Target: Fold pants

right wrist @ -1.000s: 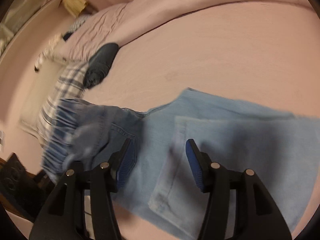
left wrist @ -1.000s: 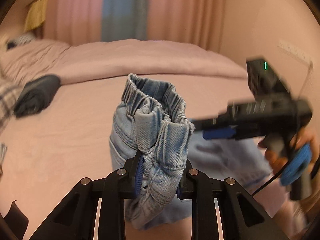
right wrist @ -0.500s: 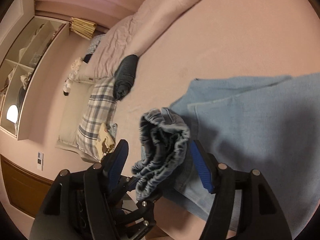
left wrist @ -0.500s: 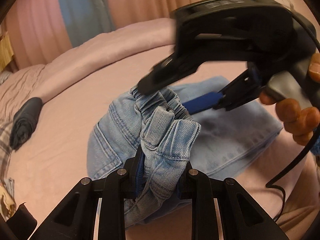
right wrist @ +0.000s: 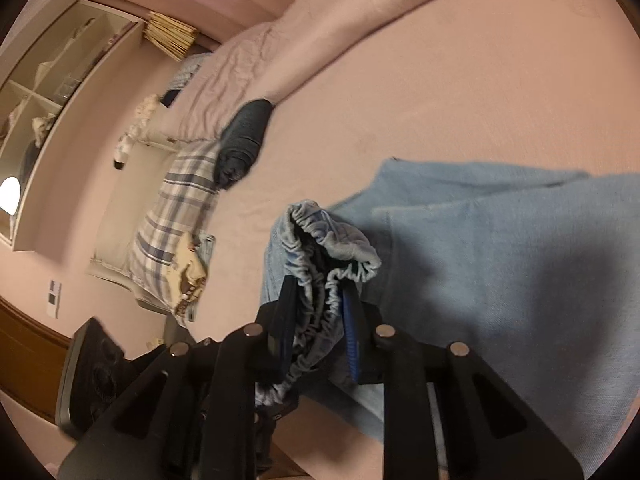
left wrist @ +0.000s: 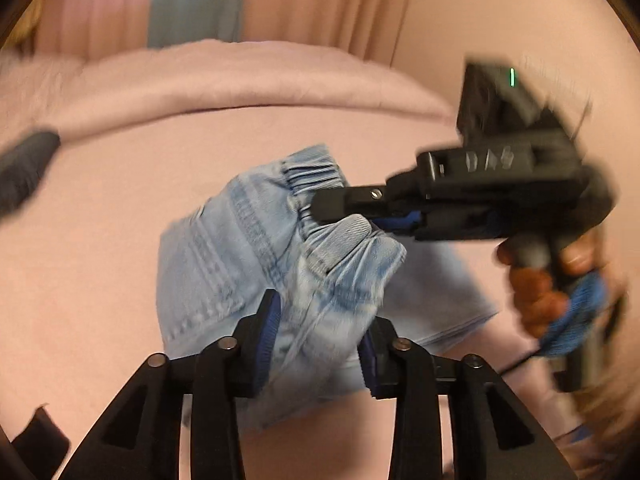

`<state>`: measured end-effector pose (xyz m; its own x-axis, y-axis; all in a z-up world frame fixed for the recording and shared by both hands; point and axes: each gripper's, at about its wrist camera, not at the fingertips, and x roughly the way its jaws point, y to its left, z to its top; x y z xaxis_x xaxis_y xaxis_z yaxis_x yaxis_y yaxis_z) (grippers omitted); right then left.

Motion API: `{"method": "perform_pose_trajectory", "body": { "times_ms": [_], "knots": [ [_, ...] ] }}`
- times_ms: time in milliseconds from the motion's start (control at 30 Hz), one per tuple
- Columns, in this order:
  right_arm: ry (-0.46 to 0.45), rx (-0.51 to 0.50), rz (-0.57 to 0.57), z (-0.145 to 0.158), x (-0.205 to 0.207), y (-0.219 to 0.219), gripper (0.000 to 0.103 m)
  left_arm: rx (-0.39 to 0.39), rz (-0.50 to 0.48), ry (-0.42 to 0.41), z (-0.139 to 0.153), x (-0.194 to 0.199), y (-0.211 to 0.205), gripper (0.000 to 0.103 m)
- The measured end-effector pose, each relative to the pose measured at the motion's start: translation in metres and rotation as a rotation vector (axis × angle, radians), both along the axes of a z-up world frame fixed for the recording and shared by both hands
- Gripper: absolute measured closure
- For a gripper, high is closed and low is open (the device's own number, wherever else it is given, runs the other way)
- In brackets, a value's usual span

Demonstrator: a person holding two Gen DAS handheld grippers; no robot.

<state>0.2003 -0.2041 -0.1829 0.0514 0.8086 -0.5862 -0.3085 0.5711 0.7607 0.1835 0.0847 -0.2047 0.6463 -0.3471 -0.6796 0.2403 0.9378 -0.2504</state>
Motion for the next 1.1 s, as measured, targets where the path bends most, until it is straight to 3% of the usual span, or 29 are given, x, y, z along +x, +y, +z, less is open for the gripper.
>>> {"method": "perform_pose_trajectory", "body": {
  "times_ms": [100, 167, 233, 300, 400, 500, 567, 700, 900, 1100],
  "knots": [
    [-0.023, 0.000, -0.007, 0.005, 0.001, -0.003, 0.084, -0.103, 0.023, 0.009, 0.001, -0.010, 0.017, 0.049],
    [-0.021, -0.001, -0.010, 0.004, 0.002, -0.006, 0.084, -0.239, 0.041, 0.017, -0.003, -0.017, 0.036, 0.046],
    [-0.021, -0.001, -0.017, 0.003, 0.003, -0.008, 0.086, -0.301, 0.099, 0.027, -0.008, -0.019, 0.054, 0.039],
    [-0.022, -0.011, -0.035, 0.001, 0.004, -0.015, 0.086, -0.323, 0.186, 0.059, -0.016, -0.013, 0.073, 0.039],
    [-0.019, -0.008, -0.067, 0.001, 0.007, -0.033, 0.087, -0.456, 0.259, 0.121, -0.032, 0.006, 0.101, 0.039],
    [-0.033, -0.008, -0.092, 0.007, 0.005, -0.049, 0.087, -0.548, 0.226, 0.232, -0.051, 0.035, 0.105, 0.039],
    [-0.045, -0.010, -0.113, 0.011, 0.005, -0.061, 0.087, -0.589, 0.187, 0.262, -0.055, 0.047, 0.095, 0.039],
    [-0.057, -0.016, -0.177, 0.018, 0.003, -0.091, 0.087, -0.551, 0.107, 0.278, -0.052, 0.071, 0.067, 0.039],
    [-0.023, -0.027, -0.268, 0.009, -0.004, -0.135, 0.088, -0.425, 0.032, 0.309, -0.045, 0.094, 0.023, 0.039],
    [0.026, 0.003, -0.336, -0.006, -0.011, -0.165, 0.088, -0.390, 0.022, 0.334, -0.047, 0.107, 0.005, 0.039]
  ]
}}
